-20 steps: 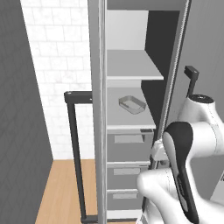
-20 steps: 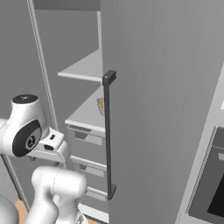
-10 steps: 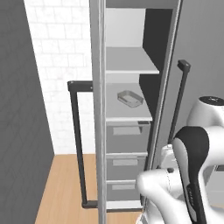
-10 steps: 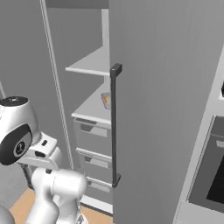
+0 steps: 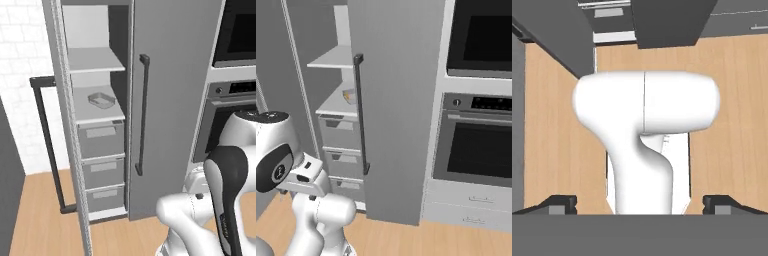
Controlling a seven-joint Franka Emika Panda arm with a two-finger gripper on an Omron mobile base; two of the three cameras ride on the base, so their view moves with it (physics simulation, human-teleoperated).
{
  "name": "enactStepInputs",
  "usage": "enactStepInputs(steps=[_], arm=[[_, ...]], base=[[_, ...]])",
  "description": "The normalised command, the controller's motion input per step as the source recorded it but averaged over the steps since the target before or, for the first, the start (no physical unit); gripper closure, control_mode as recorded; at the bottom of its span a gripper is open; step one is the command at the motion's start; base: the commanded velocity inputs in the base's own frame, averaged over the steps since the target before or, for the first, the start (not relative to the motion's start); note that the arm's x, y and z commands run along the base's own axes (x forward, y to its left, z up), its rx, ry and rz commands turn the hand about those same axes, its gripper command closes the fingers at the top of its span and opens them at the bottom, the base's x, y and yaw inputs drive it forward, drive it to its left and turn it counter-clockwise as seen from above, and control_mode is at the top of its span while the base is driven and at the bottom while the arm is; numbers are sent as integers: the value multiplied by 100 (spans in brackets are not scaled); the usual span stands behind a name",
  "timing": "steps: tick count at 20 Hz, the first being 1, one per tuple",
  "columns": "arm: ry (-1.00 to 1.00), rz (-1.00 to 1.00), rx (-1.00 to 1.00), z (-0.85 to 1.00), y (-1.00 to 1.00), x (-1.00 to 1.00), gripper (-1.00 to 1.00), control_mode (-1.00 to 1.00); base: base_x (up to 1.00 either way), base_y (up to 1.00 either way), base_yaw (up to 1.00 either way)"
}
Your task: Take the meat container that has the shrimp and place it on the second highest rack of the freezer. Then take the vegetable container that has the squash and carrot and place it on the highest rack of the freezer.
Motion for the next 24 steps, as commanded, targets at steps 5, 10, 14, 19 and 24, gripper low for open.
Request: enactStepInputs(steps=[5,10,14,19,24], arm=[[0,0,0,0,0,0,-100,100],[0,0,0,0,0,0,-100,100],[0,0,0,0,0,0,-100,100],[0,0,0,0,0,0,-100,100],[0,0,0,0,0,0,-100,100]], base=[[9,-61,-30],[26,-63,-8],[42,-68,0],[53,-88,0],[71,-92,0]])
